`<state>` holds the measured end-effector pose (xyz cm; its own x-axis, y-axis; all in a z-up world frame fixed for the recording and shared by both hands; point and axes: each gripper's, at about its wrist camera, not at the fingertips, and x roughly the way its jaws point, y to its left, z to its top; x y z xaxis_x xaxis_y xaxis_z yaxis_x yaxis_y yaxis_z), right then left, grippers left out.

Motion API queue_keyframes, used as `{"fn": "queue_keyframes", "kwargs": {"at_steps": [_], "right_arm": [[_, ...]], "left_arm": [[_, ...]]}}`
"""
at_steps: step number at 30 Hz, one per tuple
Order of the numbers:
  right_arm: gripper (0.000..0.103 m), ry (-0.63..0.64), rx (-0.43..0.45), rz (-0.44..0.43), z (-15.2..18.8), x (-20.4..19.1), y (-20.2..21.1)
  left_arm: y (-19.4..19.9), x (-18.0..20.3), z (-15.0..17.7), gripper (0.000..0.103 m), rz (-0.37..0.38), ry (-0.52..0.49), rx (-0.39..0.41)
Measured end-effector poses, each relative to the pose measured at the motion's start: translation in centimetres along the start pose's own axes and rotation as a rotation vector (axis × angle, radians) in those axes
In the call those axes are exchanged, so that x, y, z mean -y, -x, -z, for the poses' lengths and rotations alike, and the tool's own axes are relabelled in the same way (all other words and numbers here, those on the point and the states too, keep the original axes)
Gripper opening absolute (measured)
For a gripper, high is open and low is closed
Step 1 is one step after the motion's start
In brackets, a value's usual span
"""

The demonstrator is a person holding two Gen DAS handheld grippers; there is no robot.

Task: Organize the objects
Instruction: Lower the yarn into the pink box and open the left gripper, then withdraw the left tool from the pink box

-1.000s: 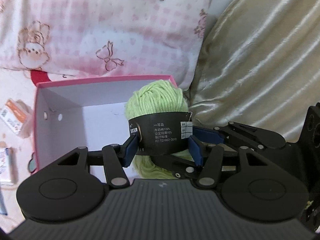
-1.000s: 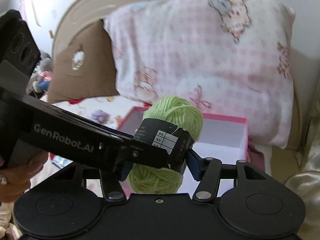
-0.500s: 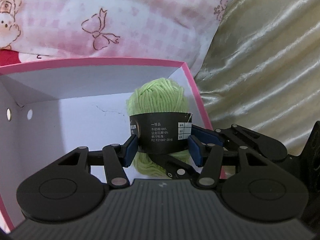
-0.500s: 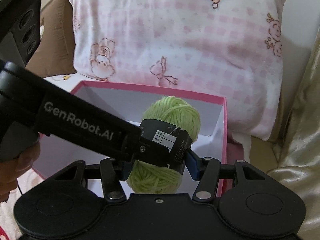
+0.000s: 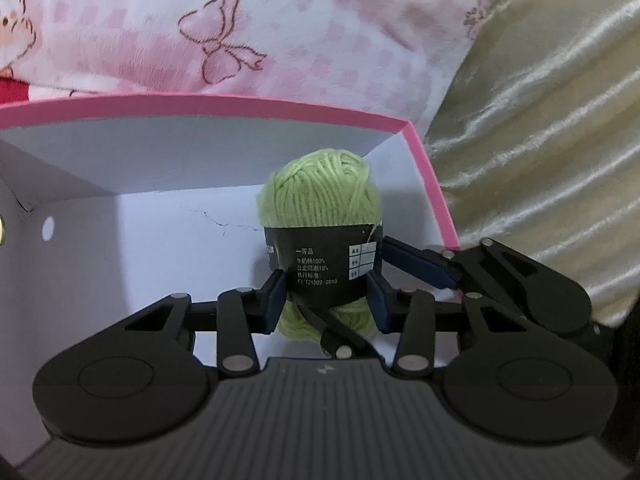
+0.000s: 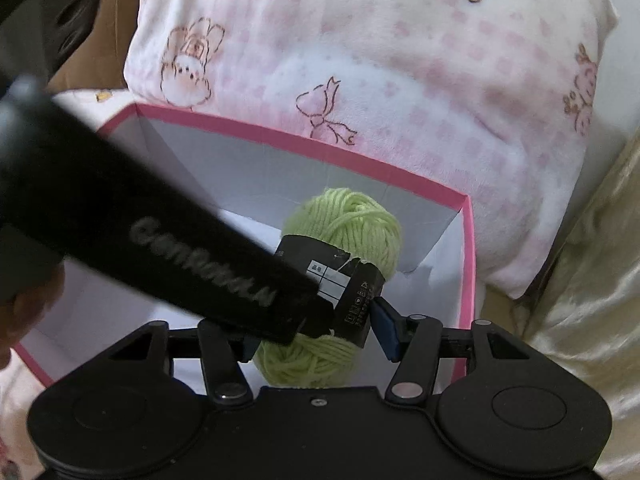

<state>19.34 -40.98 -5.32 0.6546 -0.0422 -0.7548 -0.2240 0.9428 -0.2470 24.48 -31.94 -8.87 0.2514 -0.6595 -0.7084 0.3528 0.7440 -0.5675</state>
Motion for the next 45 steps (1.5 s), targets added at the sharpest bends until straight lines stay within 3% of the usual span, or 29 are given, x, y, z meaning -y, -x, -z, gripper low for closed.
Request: {"fn": "queue_keyframes", "kwargs": {"at_steps": [5,7,8,10,12,20,27,35,38,40,45], "right_arm": [[0.064,0.066,0.025,0.017,0.6,-1.0,1.5],[0.048,0.067,0.002,-0.004,0.8,-1.2,1.9],[0.032,0.045,-0.022,-0.012,0.9,-1.1,1.9],[0.027,0.000,-0.053,-0.029,1.2,-0.8,1.6],[0.024,0.000,-0.057,0.011,1.4,-0.8,1.1],[0.024,-0.055,-0.046,0.095,0.6,0.6,-0.6],[0.025,-0.085,-0.020,0.051,0.8,0.9,-0.4],[0.029,-0.251,0.017,-0.079,2.0,1.9,3.3],[0.036,-0.340,0.039,-0.107,2.7,1.6,5.5],[0.040,-0.374,0.054,-0.109,3.0,1.3,6.6],[0.056,-0.390,0.058,-0.114,2.7,-0.3,9.6]], "left_arm": [[-0.9,0.5,-0.4,0.030,-0.024,-0.044,-0.025],[-0.9,1.2,-0.7,0.027,-0.035,-0.085,-0.023],[-0.9,1.4,-0.7,0.027,-0.033,-0.086,-0.023],[-1.2,1.4,-0.9,0.024,-0.005,-0.073,-0.029],[-1.6,1.3,-1.1,0.023,0.017,-0.051,-0.024],[-1.6,0.8,-1.5,0.023,-0.008,-0.059,-0.009],[-2.2,0.7,-1.4,0.022,-0.066,-0.062,-0.002],[1.6,1.8,-0.1,0.025,-0.084,-0.115,0.003],[3.9,2.2,0.9,0.027,-0.098,-0.134,0.014],[5.9,2.7,1.5,0.036,-0.108,-0.152,0.021],[10.7,3.8,3.0,0.043,-0.156,-0.190,0.051]]}}
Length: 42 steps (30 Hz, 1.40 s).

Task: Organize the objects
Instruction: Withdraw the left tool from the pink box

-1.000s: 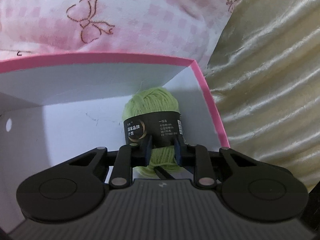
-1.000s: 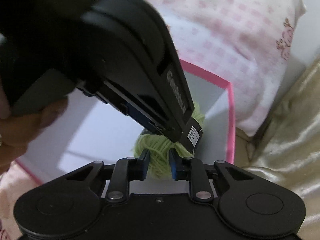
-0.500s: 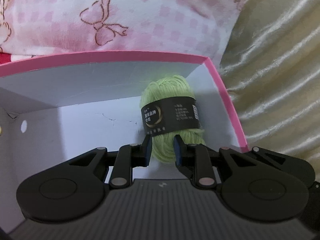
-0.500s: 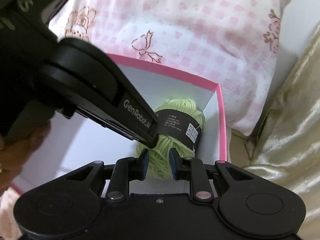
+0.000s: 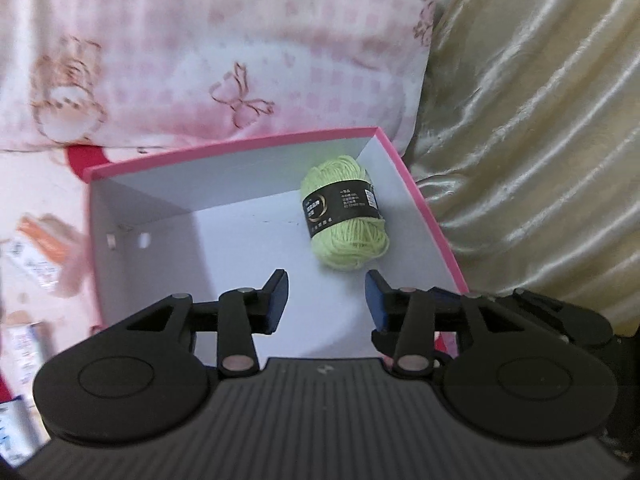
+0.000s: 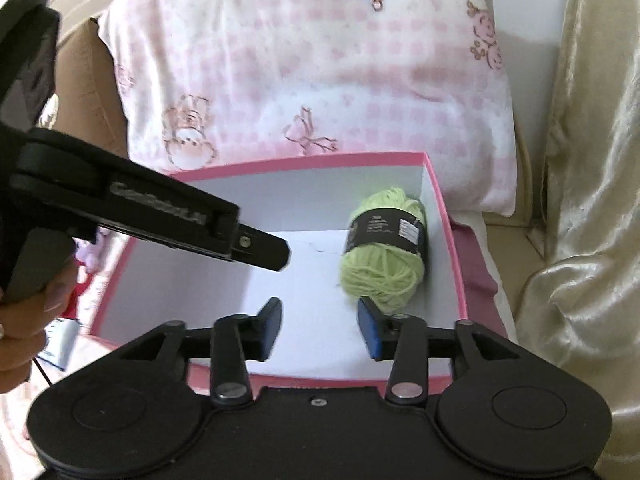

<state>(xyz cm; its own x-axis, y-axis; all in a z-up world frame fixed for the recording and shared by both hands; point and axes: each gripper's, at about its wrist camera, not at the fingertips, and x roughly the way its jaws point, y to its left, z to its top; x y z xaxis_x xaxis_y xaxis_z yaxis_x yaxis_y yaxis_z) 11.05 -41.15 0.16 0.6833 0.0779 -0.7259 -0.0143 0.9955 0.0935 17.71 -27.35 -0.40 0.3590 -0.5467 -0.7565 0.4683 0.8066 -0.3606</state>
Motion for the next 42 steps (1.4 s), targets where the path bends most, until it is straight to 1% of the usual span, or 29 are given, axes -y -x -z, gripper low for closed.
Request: {"fn": "queue_keyframes", "kwargs": {"at_steps": [3,6,8,10,12,14,16,19,22,25,27,30,32,33,35,37,42], "right_arm": [[0.057,0.043,-0.017,0.025,-0.1,-1.3,1.6],[0.058,0.057,-0.003,0.014,-0.2,-2.3,3.6],[0.060,0.069,-0.006,0.026,-0.2,-3.0,4.7],[0.068,0.078,-0.003,0.034,-0.1,-3.7,5.7],[0.082,0.066,-0.009,0.029,0.0,-4.1,6.5],[0.094,0.040,-0.032,0.019,0.1,-4.3,6.9],[0.094,0.007,-0.055,0.008,0.2,-4.4,7.3],[0.094,0.010,-0.072,-0.002,0.8,-5.4,8.2],[0.094,0.050,-0.071,-0.006,1.2,-6.8,9.2],[0.094,0.097,-0.070,0.001,1.5,-8.3,9.9],[0.094,0.132,-0.074,-0.016,1.6,-9.2,10.5],[0.094,0.162,-0.067,-0.049,1.6,-10.3,11.4],[0.094,0.188,-0.065,-0.058,1.8,-11.2,11.9],[0.094,0.204,-0.065,-0.061,1.9,-11.6,12.1],[0.094,0.229,-0.063,-0.065,2.1,-12.5,12.5],[0.094,0.250,-0.064,-0.084,2.1,-13.5,12.9],[0.094,0.305,-0.071,-0.129,2.4,-15.6,13.2]], "left_arm": [[3.0,-0.3,0.9,0.052,-0.006,0.001,0.000],[5.7,-0.4,1.9,0.054,-0.025,-0.013,0.001],[7.2,-0.5,2.6,0.058,-0.032,-0.027,0.003],[8.7,-0.6,3.3,0.063,-0.037,-0.044,0.005],[10.0,-0.7,3.8,0.066,-0.046,-0.050,0.006],[11.3,-0.9,4.5,0.073,-0.049,-0.055,0.006],[12.4,-1.3,5.1,0.082,-0.047,-0.055,0.004],[13.8,-1.8,5.9,0.090,-0.056,-0.055,0.006],[15.2,-2.6,6.9,0.095,-0.072,-0.053,0.010],[16.2,-3.5,7.6,0.096,-0.094,-0.048,0.004],[16.9,-4.0,8.1,0.096,-0.114,-0.050,-0.004],[17.9,-5.0,8.7,0.097,-0.115,-0.043,-0.012],[18.7,-5.5,9.0,0.097,-0.131,-0.035,0.000],[19.2,-5.9,9.2,0.097,-0.131,-0.023,0.005],[20.3,-6.5,9.7,0.097,-0.105,-0.010,0.013],[21.1,-6.9,10.0,0.097,-0.092,0.000,0.015],[22.8,-8.3,11.2,0.097,-0.099,0.018,0.009]]}}
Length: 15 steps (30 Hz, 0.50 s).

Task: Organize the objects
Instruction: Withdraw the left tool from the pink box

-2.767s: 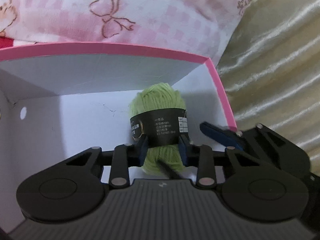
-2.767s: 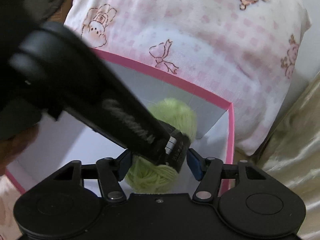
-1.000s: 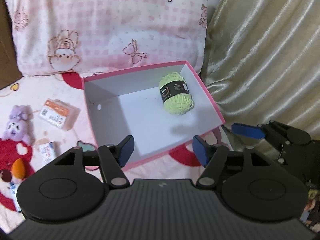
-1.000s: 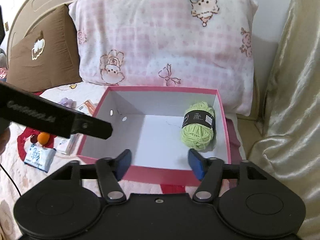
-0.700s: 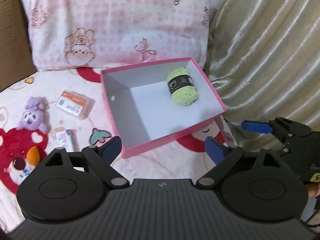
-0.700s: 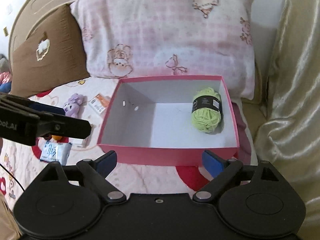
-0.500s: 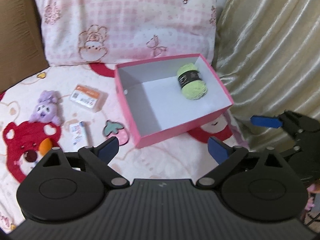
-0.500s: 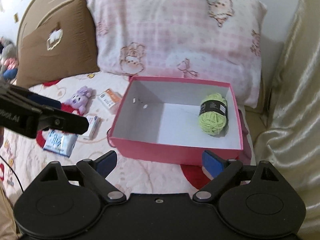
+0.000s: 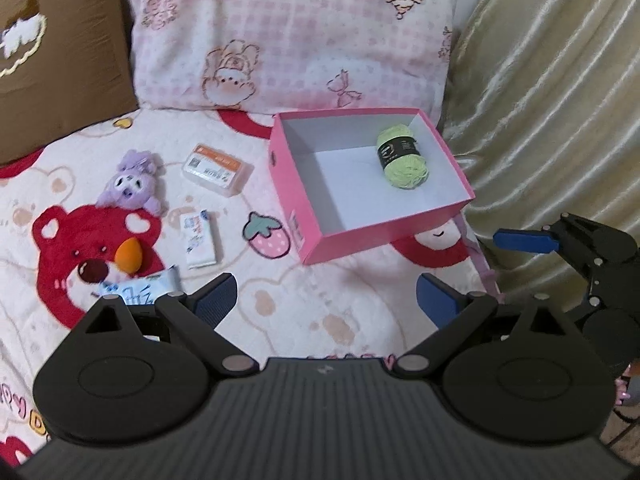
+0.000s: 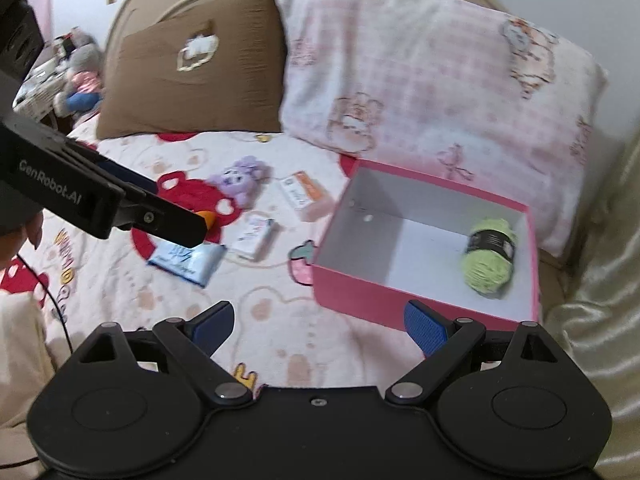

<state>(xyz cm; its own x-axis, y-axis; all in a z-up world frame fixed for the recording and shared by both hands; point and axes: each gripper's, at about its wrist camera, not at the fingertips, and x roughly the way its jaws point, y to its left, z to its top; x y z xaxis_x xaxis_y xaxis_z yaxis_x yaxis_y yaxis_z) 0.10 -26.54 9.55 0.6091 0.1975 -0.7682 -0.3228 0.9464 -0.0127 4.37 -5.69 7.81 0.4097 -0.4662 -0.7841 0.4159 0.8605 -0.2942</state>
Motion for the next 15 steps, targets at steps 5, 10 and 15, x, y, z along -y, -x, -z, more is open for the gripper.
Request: {"fn": "queue_keyframes", "kwargs": {"at_steps": [5,10,15], "right_arm": [[0.094,0.009,0.001,-0.058,-0.4,-1.5,-0.3],[0.094,0.022,-0.010,-0.115,-0.8,-3.4,-1.2],[0.094,0.040,-0.016,-0.170,-1.3,-5.4,-2.3]], "left_arm": [[1.1,-1.7,1.3,0.097,-0.005,-0.011,0.016],[1.9,-3.6,2.6,0.097,-0.012,0.010,0.042],[1.8,-5.7,4.2,0.095,-0.003,0.026,0.024]]}}
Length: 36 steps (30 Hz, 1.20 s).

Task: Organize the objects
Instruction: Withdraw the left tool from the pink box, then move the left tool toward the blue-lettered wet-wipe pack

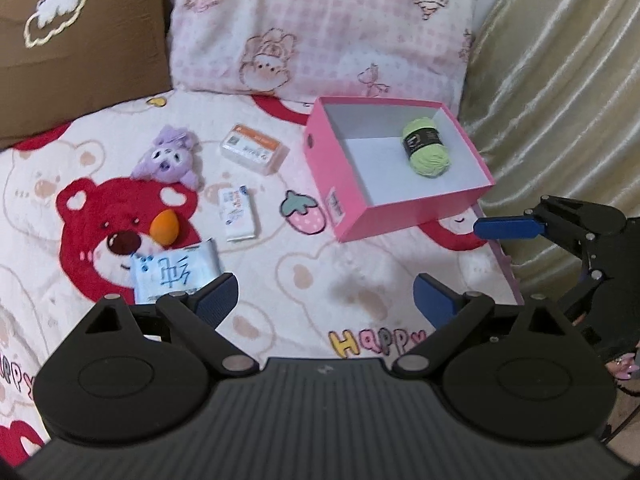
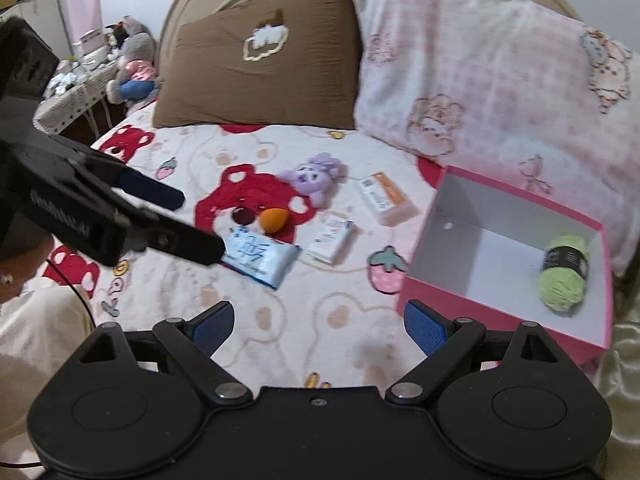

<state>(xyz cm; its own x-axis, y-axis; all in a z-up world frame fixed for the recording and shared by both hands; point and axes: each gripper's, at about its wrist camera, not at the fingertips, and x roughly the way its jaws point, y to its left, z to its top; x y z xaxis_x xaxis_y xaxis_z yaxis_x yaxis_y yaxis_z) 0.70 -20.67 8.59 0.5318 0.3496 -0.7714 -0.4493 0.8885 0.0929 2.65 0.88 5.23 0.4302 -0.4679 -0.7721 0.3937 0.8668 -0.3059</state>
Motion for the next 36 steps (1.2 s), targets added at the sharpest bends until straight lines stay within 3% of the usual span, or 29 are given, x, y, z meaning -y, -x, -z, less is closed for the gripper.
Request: {"fn": "queue_keyframes", "kwargs": {"at_steps": [12,15,24,28,34,36], "right_arm": [[0.090,0.057,-0.028,-0.133,-0.6,-4.3,-4.6],[0.090,0.075,-0.022,-0.129,-0.4,-5.4,-5.5],[0.090,0.022,0.017,-0.135,0.1,-6.1,-9.4],[0.089,-0.078,0.022,-0.235,0.1,-5.9,-10.7],[0.089,-0.073,0.043,-0.193,0.2,-6.4,-13.0],[0.089,-0.045,0.121,-0.194,0.5,-6.2,-13.4]], "left_arm": [[-2.4,-5.4,3.1,0.094,-0.054,0.085,-0.021],[-3.1,-6.1,3.5,0.094,-0.053,0.087,-0.020],[-4.4,-9.1,4.6,0.094,-0.085,0.162,0.014],[-5.1,-11.0,5.4,0.094,-0.113,0.227,0.034],[-6.0,-12.8,6.0,0.092,-0.129,0.239,0.082],[-6.2,-13.4,6.1,0.092,-0.146,0.256,0.107]]}}
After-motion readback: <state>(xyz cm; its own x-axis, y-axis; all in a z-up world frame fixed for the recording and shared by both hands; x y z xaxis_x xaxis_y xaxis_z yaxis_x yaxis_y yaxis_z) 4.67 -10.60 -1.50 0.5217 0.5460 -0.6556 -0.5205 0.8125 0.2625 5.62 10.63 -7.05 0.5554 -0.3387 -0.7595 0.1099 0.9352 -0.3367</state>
